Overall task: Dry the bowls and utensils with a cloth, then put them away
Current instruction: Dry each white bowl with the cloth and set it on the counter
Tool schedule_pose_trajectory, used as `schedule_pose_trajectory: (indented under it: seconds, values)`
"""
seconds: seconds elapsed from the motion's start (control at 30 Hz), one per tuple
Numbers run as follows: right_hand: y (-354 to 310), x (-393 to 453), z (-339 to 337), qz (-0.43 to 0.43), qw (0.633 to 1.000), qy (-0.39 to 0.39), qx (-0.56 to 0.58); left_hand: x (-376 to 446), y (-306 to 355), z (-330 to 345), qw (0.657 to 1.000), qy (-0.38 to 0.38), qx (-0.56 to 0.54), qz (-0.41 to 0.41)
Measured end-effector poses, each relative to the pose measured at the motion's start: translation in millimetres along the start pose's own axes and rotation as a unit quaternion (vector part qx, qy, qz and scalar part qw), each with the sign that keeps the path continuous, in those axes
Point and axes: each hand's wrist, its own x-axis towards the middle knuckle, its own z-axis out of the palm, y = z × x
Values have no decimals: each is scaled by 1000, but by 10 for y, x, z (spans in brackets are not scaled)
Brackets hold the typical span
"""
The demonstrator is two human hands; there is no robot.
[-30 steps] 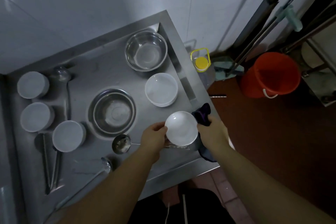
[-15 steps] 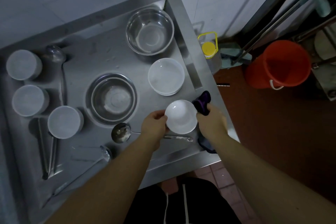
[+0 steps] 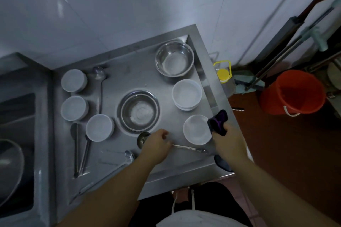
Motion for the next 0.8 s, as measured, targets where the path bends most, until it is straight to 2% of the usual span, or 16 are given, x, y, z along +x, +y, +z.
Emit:
schedule_pose_trajectory:
  seconds: [0.17, 0.27, 0.37, 0.5, 0.57, 0.8]
  values:
    - [-354, -292, 193, -76, 993, -54, -66, -263, -302, -293, 998, 27, 57, 16]
    - [-612, -396, 415, -127, 980, -112, -106, -388, -571, -477, 996, 49, 68, 2]
    - [-870, -477, 698, -189, 954, -159, -168, -463, -936, -663, 996, 57, 62, -33]
    - [-1156, -569, 1127, -258, 914, -185, -251, -487, -1444, -926, 995, 61, 58, -61]
    - [-1273, -610, 1346, -274, 900, -197, -275, -460, -1662, -1052, 994, 55, 68, -68]
    - [-1709, -776, 2143, -264, 886, -192, -329, -156, -2337, -1517, 993, 41, 93, -58]
